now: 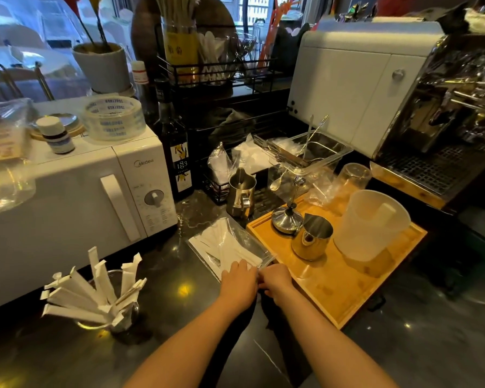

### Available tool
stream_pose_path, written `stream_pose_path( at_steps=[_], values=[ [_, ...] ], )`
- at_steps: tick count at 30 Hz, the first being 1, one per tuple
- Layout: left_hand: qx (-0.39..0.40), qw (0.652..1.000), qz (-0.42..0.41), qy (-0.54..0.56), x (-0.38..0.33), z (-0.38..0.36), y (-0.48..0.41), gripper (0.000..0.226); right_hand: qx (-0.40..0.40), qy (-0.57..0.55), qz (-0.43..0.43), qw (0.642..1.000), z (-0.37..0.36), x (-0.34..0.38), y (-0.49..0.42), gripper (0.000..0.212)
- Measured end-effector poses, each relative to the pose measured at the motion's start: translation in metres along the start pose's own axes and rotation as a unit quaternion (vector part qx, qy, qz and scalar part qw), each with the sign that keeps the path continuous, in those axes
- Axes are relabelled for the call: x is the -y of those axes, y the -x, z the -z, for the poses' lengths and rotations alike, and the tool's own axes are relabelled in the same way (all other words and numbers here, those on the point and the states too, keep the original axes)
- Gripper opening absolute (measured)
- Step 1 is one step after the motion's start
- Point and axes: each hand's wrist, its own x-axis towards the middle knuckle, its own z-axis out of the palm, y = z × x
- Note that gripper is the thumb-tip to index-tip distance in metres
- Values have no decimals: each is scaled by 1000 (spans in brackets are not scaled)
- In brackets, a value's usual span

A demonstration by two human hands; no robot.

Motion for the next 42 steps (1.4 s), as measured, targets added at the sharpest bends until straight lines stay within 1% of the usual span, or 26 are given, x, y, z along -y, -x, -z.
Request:
stream_pose_path(
  at_steps=[4,7,11,13,16,19,23,25,29,33,36,39,42],
  values=[
    [-8,1000,-17,14,5,5,4,21,12,43,14,999,-2,2,5,33],
    [-6,1000,-7,29,8,14,7,21,41,67,12,997,-2,7,10,38],
    [-21,992,3,126,11,34,14,19,41,53,41,997,-3,18,20,29],
    [-33,985,1,171,13,45,20,18,48,40,71,996,-2,27,28,27],
    [-47,973,-7,227,17,66,30,17,72,40,134,987,0,41,44,30],
    [-72,964,-26,256,20,88,43,14,99,17,198,975,2,52,62,29],
    [-123,948,-39,290,22,111,65,26,154,-15,265,952,3,61,87,26],
    [-140,940,-48,308,24,119,79,26,182,-17,286,941,3,65,100,26],
    [-153,908,-65,385,30,124,109,29,244,-7,316,917,2,64,121,27],
    [-208,871,-71,439,33,119,142,27,290,15,330,898,-7,57,141,27],
    [-228,840,-38,491,37,112,165,28,332,29,325,885,-15,46,158,29],
    [-221,805,0,551,43,106,185,34,377,47,313,870,-27,36,172,29],
    [-211,775,49,594,51,100,201,32,422,67,317,847,-40,27,181,25]
  ],
)
